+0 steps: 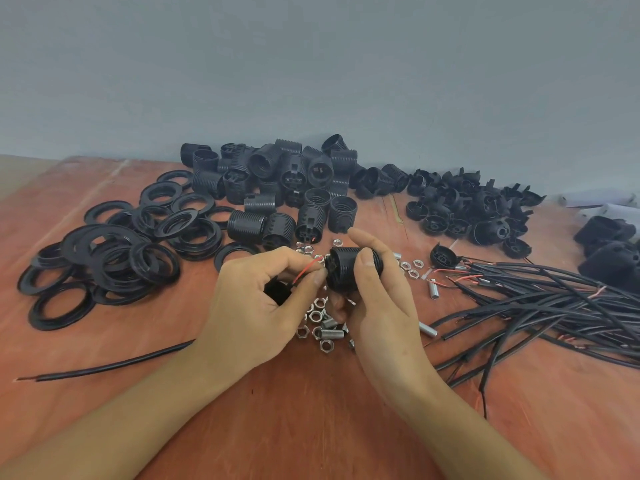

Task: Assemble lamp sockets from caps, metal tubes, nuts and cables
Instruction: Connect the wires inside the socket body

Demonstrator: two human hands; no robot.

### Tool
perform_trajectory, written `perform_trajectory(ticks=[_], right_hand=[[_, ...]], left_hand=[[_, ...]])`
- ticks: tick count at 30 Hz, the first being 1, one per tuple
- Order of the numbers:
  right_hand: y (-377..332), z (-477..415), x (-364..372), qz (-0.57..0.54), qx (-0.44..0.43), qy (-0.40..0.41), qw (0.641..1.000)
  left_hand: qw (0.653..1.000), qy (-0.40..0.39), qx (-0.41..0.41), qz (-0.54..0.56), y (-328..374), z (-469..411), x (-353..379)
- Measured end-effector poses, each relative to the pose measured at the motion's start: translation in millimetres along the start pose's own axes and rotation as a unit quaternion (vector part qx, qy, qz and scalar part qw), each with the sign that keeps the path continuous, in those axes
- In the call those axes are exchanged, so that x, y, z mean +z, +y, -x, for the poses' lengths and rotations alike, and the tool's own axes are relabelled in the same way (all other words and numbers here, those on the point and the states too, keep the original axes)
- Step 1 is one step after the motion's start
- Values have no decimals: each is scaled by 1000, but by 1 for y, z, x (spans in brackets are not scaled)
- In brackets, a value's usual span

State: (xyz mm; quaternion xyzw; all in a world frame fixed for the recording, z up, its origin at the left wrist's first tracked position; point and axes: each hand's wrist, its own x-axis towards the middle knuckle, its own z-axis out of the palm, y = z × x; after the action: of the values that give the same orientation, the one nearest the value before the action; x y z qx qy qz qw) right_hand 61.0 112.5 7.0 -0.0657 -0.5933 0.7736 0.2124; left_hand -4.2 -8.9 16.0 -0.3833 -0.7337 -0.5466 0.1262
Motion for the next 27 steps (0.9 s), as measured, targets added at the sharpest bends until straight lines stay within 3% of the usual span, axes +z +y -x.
perform_trajectory(ticks=[3,11,18,27], right_hand=[[0,-1,-1,-12,4,0,1000],[-3,-3,-3,-42,-10,-4,999],[-2,-1,-4,14,-39,-11,999],[-1,3,-6,39,-56,-37,997]], left_hand=[[1000,-4,7,4,0,-1,-1],[991,-30,-92,94,0,-5,-2],[947,-95,-207,225,-5,-7,-3],[958,-123,-174,194,-1,-3,-3]])
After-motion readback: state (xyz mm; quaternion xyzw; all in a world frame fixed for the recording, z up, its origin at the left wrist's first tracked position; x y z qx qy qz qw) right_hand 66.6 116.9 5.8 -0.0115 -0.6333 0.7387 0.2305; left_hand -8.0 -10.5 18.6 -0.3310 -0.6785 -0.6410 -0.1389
